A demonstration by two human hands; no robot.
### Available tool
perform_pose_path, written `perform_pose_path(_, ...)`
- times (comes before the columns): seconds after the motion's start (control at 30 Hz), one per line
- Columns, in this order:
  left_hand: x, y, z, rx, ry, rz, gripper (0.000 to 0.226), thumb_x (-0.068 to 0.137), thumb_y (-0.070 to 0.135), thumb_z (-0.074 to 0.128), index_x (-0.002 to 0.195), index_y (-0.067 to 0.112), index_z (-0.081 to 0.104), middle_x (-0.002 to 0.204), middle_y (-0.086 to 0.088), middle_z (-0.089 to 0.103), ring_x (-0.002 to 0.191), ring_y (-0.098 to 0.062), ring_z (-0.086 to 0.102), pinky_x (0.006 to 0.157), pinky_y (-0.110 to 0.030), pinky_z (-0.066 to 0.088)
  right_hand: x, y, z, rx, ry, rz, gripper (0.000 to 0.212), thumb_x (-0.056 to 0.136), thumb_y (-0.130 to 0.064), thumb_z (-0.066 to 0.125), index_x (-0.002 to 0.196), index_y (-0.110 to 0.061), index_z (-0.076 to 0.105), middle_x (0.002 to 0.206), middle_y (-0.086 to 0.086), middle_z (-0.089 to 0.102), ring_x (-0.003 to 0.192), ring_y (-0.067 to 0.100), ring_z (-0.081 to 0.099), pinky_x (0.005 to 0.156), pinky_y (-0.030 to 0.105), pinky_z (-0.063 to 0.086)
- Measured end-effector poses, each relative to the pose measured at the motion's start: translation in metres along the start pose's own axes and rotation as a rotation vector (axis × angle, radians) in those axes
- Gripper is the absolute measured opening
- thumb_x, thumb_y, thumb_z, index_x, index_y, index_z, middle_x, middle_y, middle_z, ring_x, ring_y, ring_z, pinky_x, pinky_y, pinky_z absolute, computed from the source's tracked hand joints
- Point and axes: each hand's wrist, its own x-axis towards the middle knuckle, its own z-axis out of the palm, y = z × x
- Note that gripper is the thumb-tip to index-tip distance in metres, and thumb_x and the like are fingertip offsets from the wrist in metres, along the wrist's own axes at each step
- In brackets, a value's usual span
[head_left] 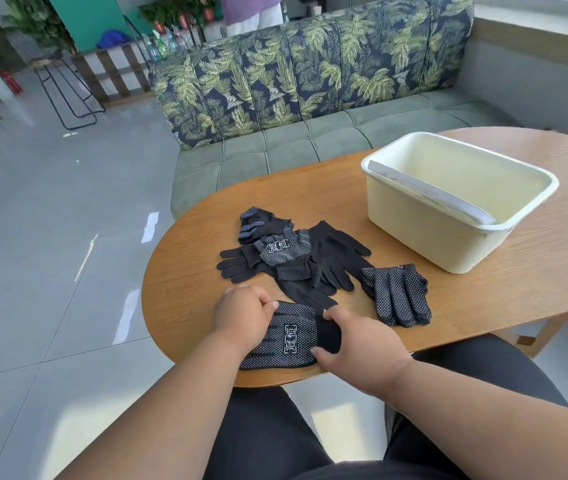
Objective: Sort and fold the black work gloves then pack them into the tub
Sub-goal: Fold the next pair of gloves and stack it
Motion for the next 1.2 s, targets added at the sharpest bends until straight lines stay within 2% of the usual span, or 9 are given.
perform_pose_path(0.13,0.002,0.0,0.001,0.004,-0.005,-0.001,0.021,0.1,0.043,0.063,0.094,0.03,0.078,0.11,0.006,0.068,0.115,-0.022,0.056,0.098,-0.039,0.05,-0.001,0.0,0.001,-0.078,-0.029,-0.087,0.071,0.089,-0.066,0.051,0.153,-0.048,0.026,0.105,-0.007,0.072,0.094,0.019,0.067,0.076,0.032,0.056)
perform_pose_path(0.27,0.002,0.001,0.002,0.005,-0.009,0.0,0.022,0.102,0.042,0.061,0.1,0.026,0.076,0.114,0.003,0.067,0.114,-0.023,0.057,0.096,-0.039,0.051,0.001,-0.001,0.0,-0.141,-0.065,-0.11,0.069,0.092,-0.065,0.044,0.156,-0.046,0.029,0.115,-0.008,0.071,0.101,0.02,0.067,0.08,0.032,0.054)
perform_pose_path(0.43,-0.003,0.006,0.003,0.104,0.042,0.099,0.029,0.1,0.048,0.059,0.119,0.031,0.073,0.12,0.006,0.067,0.117,-0.022,0.055,0.102,-0.042,0.048,0.002,-0.002,0.0,-0.159,-0.092,-0.11,0.07,0.091,-0.065,0.043,0.157,-0.045,0.028,0.116,-0.008,0.071,0.101,0.021,0.067,0.08,0.032,0.054)
perform_pose_path(0.6,-0.002,0.013,0.001,0.124,0.01,0.132,0.019,0.101,0.044,0.061,0.095,0.032,0.074,0.111,0.007,0.063,0.113,-0.021,0.053,0.101,-0.04,0.047,0.002,-0.003,0.0,-0.168,-0.103,-0.105,0.07,0.091,-0.065,0.042,0.157,-0.045,0.028,0.116,-0.008,0.07,0.1,0.021,0.066,0.08,0.033,0.055)
perform_pose_path(0.77,-0.001,0.015,-0.001,0.078,0.008,0.156,0.021,0.104,0.037,0.059,0.09,0.024,0.07,0.105,0.007,0.062,0.106,-0.017,0.054,0.088,-0.033,0.048,0.0,-0.003,-0.002,-0.171,-0.107,-0.1,0.072,0.092,-0.066,0.042,0.159,-0.045,0.026,0.117,-0.009,0.07,0.1,0.02,0.066,0.08,0.032,0.055)
perform_pose_path(0.93,-0.009,0.011,0.003,-0.239,-0.001,0.064,0.014,0.103,0.035,0.06,0.09,0.03,0.062,0.09,0.014,0.064,0.084,-0.006,0.06,0.071,-0.026,0.047,-0.003,-0.002,-0.004,-0.17,-0.122,-0.082,0.074,0.093,-0.066,0.043,0.16,-0.044,0.023,0.116,-0.007,0.071,0.1,0.021,0.066,0.079,0.033,0.054)
perform_pose_path(1.03,-0.013,0.005,0.006,-0.424,-0.011,-0.025,0.003,0.102,0.033,0.064,0.099,0.032,0.062,0.095,0.015,0.066,0.089,-0.002,0.062,0.073,-0.02,0.046,-0.005,-0.002,-0.006,-0.173,-0.132,-0.063,0.073,0.093,-0.067,0.043,0.16,-0.046,0.022,0.115,-0.006,0.07,0.101,0.021,0.065,0.079,0.033,0.054)
perform_pose_path(1.13,-0.015,0.0,0.008,-0.553,-0.043,-0.064,0.015,0.102,0.031,0.064,0.116,0.036,0.062,0.104,0.017,0.066,0.098,0.001,0.062,0.079,-0.017,0.046,-0.008,-0.002,-0.008,-0.171,-0.144,-0.046,0.072,0.094,-0.068,0.043,0.16,-0.047,0.021,0.115,-0.007,0.07,0.102,0.021,0.065,0.079,0.033,0.054)
perform_pose_path(1.2,-0.013,-0.002,0.01,-0.614,-0.052,-0.068,0.012,0.101,0.03,0.065,0.111,0.036,0.067,0.104,0.016,0.069,0.099,-0.003,0.066,0.084,-0.021,0.052,-0.009,-0.001,-0.009,-0.161,-0.155,-0.032,0.071,0.094,-0.067,0.043,0.159,-0.046,0.022,0.117,-0.008,0.07,0.104,0.02,0.065,0.081,0.034,0.055)
